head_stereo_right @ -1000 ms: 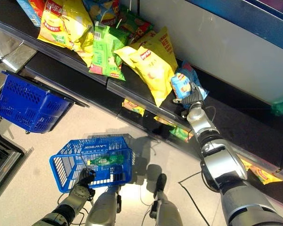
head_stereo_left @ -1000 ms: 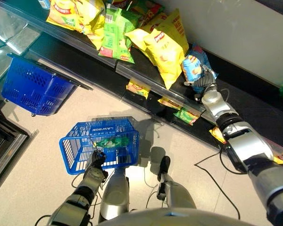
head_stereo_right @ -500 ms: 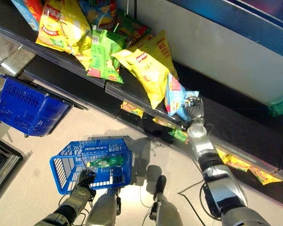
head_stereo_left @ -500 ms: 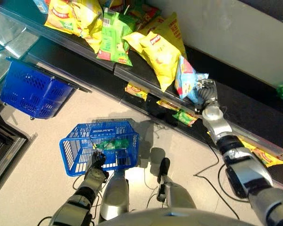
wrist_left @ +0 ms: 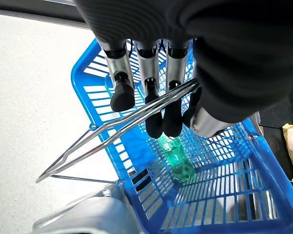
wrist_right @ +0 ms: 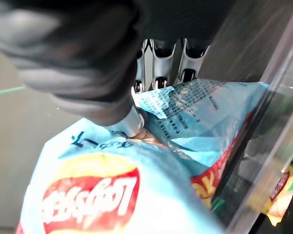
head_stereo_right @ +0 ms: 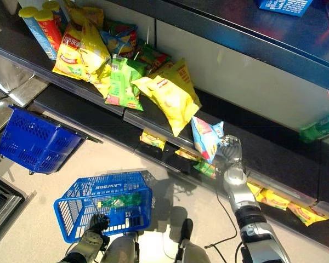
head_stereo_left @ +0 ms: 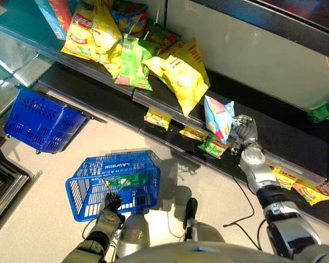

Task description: Pick up the snacks into the basket

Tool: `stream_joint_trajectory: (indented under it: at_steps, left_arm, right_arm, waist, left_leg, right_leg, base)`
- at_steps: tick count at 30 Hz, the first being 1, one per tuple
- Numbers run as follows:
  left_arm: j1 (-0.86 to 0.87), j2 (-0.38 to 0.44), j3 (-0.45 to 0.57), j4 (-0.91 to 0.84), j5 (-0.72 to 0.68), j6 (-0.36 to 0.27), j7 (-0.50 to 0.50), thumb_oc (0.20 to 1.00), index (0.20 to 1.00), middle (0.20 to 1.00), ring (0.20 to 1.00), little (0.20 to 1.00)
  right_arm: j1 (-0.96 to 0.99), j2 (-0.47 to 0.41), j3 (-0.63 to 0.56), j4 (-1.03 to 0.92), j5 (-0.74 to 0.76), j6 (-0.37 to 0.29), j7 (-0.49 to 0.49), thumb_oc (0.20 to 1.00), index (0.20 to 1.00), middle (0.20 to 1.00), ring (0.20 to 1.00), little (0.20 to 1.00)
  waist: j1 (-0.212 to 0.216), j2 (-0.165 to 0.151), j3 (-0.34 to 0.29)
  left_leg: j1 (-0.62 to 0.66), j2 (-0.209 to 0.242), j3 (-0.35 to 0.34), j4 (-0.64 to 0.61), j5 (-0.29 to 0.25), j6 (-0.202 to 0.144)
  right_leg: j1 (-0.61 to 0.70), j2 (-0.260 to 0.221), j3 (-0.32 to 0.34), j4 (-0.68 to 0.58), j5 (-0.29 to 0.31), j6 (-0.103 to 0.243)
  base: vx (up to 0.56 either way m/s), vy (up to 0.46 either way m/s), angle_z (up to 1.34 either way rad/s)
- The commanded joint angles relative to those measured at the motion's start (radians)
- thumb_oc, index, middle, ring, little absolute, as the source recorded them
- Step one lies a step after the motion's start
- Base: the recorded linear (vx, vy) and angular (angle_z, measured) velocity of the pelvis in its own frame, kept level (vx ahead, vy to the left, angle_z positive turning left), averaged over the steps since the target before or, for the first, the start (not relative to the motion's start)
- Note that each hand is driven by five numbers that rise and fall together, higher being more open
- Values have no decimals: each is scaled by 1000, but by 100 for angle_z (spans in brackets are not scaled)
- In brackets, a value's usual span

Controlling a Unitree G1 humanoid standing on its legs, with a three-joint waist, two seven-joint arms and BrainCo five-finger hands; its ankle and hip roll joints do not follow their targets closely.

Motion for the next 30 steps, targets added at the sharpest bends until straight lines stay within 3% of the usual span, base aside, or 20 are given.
stream_joint_trajectory:
  at_steps: [1, 12, 21, 28, 30]
  left_arm:
    - [36, 12, 3, 48, 62, 26, 3, 200, 200, 200, 200, 200]
    - [46, 6, 34, 65, 79, 28, -14, 200, 200, 200, 200, 200]
    - [62, 3, 71, 69, 95, 27, -43, 200, 200, 200, 200, 200]
    - [68, 3, 99, 79, 98, 22, -50, 200, 200, 200, 200, 200]
    - [68, 6, 128, 81, 75, 17, -53, 200, 200, 200, 200, 200]
  right_arm:
    - [35, -42, -56, -87, 37, -23, 1, 200, 200, 200, 200, 200]
    - [129, -107, -166, -456, 59, -79, 57, 200, 200, 200, 200, 200]
    - [303, -67, -170, -659, 156, -97, 210, 200, 200, 200, 200, 200]
    - [426, -73, -162, -718, 116, -77, 298, 200, 200, 200, 200, 200]
    - [515, -82, -116, -707, 89, -59, 376, 200, 200, 200, 200, 200]
  waist:
    - [-8, 13, -14]
    - [-41, 10, -52]
    - [-69, 6, -79]
    - [-86, 1, -87]
    - [-99, -5, -86]
  left_leg:
    - [10, -13, -10, 1, -93, 7]
    - [35, -5, 11, 1, -103, 3]
    - [59, 10, 31, 1, -108, -4]
    - [65, 19, 43, 1, -107, -10]
    - [65, 25, 48, 1, -105, -15]
  right_leg:
    - [-10, -62, -1, 7, 15, 112]
    - [2, -58, 12, 4, 11, 112]
    - [9, -47, 28, 4, 5, 109]
    - [9, -39, 36, 4, 2, 106]
    - [6, -34, 41, 4, 1, 104]
  base:
    - [0, 0, 0]
    - [21, -6, -8]
    - [18, -13, -7]
    - [4, -8, -4]
    - [-4, -29, -8]
